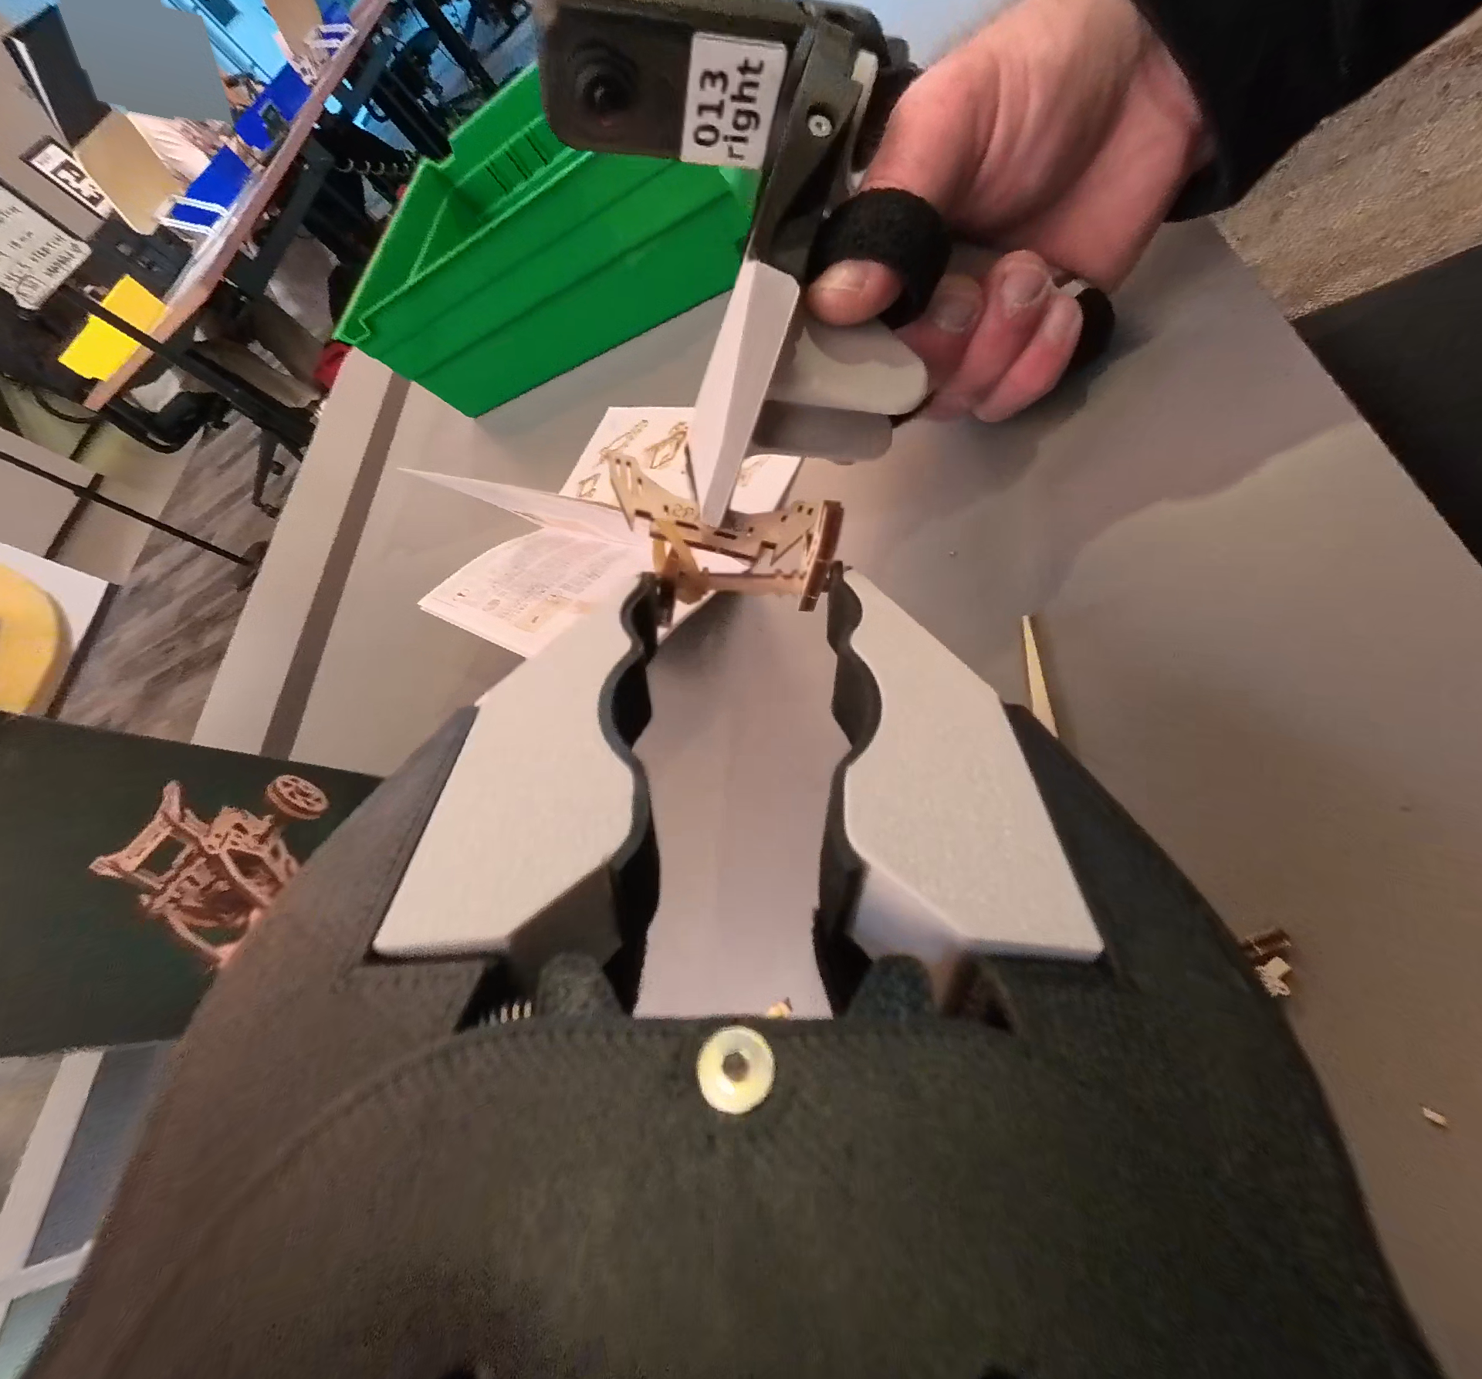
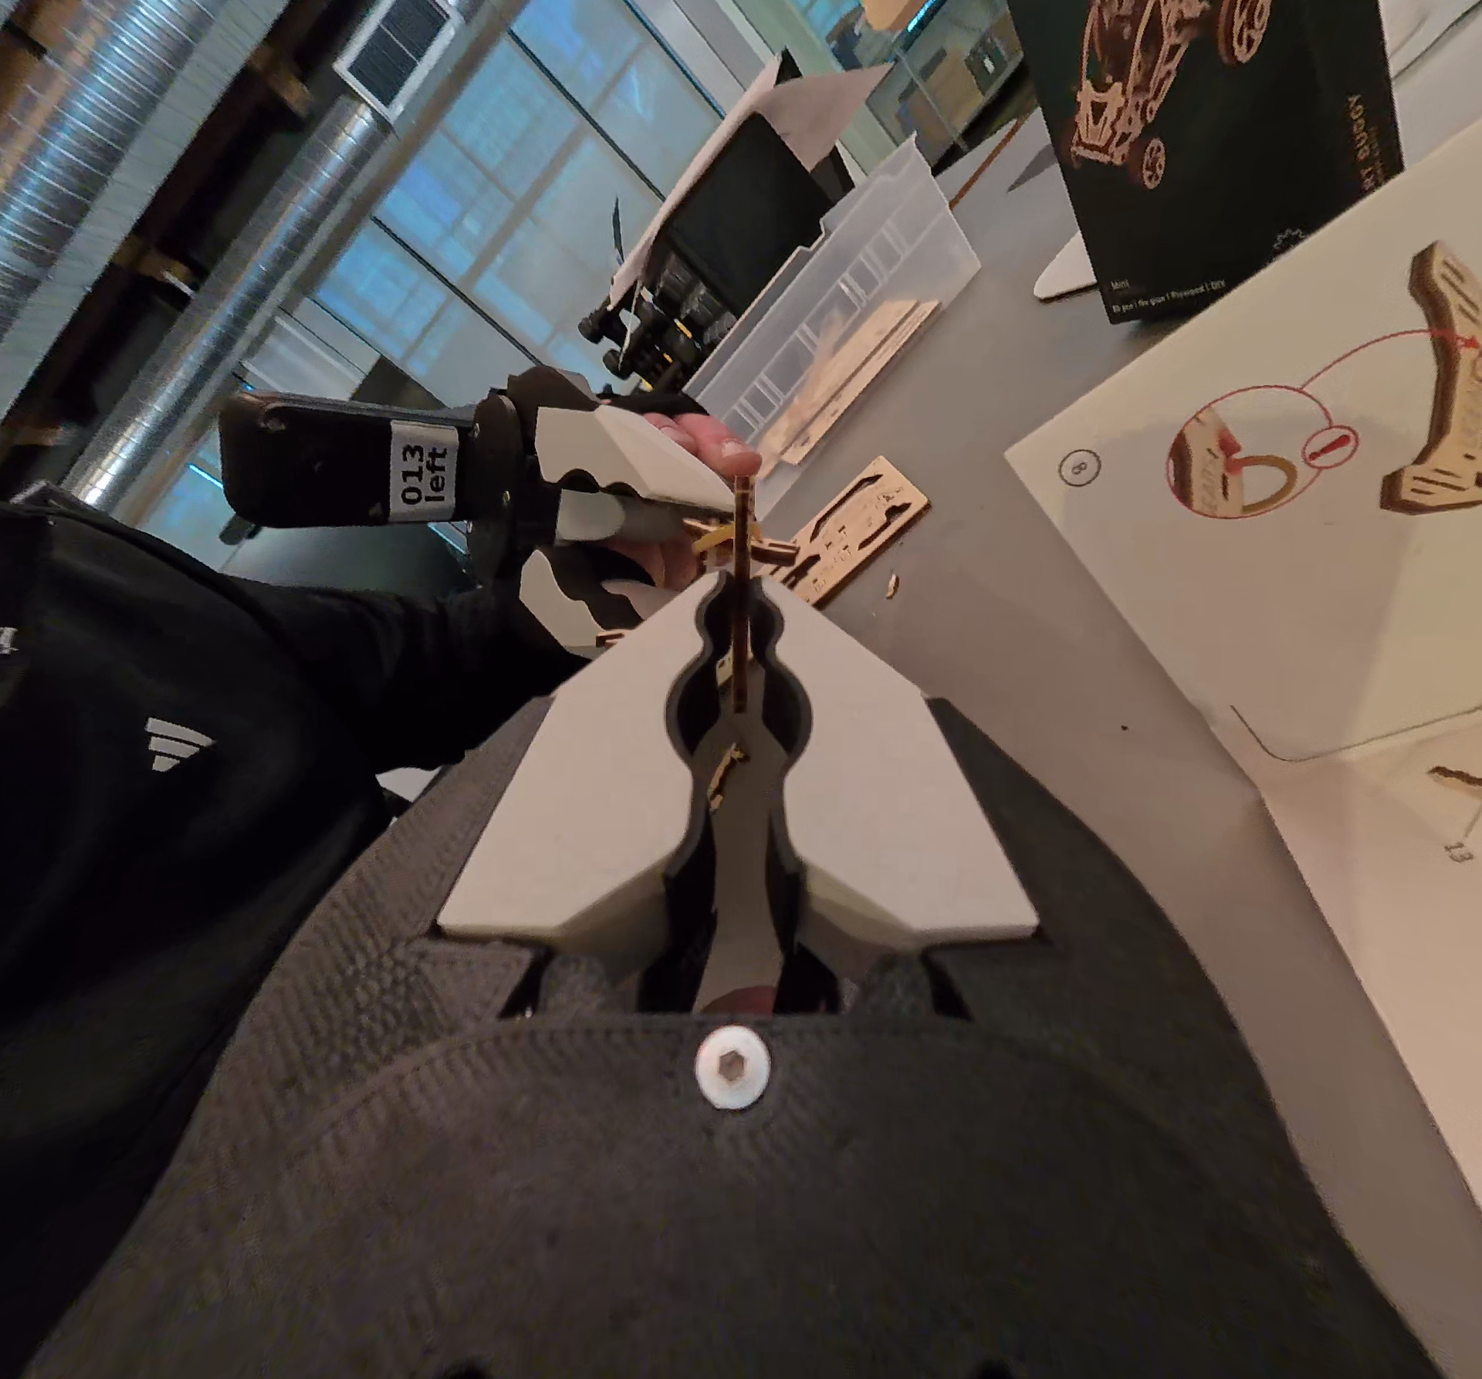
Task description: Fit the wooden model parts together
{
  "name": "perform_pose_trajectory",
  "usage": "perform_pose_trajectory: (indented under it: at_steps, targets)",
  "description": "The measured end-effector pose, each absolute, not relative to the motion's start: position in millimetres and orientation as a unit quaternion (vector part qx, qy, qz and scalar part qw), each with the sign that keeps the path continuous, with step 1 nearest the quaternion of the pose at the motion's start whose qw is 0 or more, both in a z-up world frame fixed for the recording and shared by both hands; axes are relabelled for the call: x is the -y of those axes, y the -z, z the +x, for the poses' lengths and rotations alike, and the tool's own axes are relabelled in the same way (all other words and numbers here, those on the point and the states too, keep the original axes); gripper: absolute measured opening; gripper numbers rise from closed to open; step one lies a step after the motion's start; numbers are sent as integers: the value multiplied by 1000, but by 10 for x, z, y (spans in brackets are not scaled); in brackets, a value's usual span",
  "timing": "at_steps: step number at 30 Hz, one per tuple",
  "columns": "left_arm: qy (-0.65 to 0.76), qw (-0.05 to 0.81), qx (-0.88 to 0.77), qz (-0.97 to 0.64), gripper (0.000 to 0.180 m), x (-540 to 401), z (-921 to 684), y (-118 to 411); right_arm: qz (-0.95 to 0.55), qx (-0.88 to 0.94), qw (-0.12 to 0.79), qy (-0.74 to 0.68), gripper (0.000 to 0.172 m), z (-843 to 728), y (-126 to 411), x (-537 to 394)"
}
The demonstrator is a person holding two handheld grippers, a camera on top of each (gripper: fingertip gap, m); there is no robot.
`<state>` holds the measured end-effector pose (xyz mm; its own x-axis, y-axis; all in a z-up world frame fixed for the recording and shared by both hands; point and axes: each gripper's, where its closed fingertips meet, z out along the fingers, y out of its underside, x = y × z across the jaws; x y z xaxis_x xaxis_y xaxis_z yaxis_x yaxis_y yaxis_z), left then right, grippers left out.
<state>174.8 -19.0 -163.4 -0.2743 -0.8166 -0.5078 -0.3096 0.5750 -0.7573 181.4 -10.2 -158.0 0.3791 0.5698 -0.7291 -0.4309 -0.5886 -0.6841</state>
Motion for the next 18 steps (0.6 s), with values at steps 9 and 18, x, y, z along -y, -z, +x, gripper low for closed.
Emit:
perform_pose_trajectory:
  at_steps: [9,18]
  targets:
    - [263,495,-744,-362,40,191,1740,1503,-669,34,474,-571,1,1795,1464,91]
    - [237,514,-752,-338,40,209,1736,1426,-654,21,490,-576,1,1800,1385,78]
